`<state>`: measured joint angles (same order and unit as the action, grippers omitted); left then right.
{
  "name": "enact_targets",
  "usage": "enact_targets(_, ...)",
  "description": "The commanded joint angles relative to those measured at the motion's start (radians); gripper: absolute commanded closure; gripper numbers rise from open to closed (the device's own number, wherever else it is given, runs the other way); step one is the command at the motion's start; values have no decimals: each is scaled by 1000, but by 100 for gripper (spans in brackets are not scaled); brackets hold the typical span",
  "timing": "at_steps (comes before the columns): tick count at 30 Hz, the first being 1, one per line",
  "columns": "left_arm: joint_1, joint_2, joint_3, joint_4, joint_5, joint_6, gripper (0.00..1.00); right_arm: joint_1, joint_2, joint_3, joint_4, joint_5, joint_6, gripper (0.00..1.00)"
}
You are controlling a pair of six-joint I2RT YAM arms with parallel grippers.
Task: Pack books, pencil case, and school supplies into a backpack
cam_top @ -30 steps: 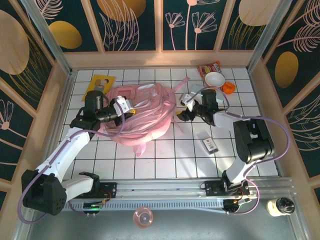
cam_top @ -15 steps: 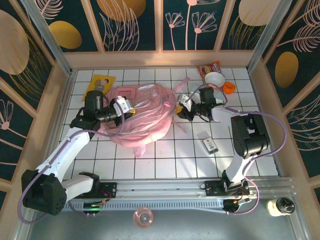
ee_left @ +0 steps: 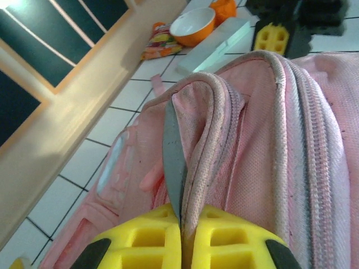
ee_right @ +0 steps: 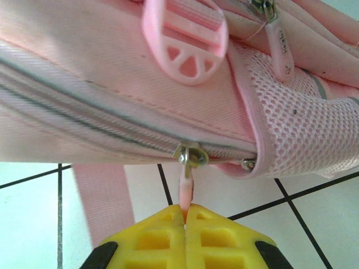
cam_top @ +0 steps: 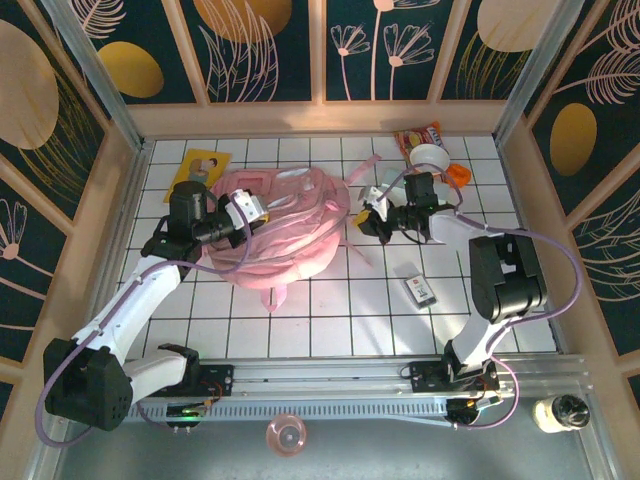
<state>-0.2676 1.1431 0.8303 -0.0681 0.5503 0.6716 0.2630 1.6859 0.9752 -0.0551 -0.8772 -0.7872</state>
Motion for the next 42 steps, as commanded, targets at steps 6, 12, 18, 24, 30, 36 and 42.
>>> enact_targets(6, 8, -9, 13, 175, -109, -55, 100, 74, -79, 31, -130, -36, 62, 100)
enact_targets(12, 8, -27, -10, 203, 22, -64, 100, 81, -46, 11, -24, -9, 161, 100)
enact_targets(18, 7, -38, -16, 200, 76, -61, 100, 74, 0, 44, 39, 6, 204, 91)
enact_targets(24, 8, -55, -40, 199, 99, -26, 100, -1, -53, -34, 120, 47, 171, 56)
enact_targets(30, 7, -54, -30, 191, 132, -27, 100, 14, -21, -19, 109, 54, 94, 43)
enact_targets(36, 8, -51, -21, 185, 147, -29, 100, 58, 25, 3, 108, 5, 75, 40)
enact_targets(42, 8, -42, -16, 183, 171, -33, 100, 72, 50, 18, 125, -45, 91, 46)
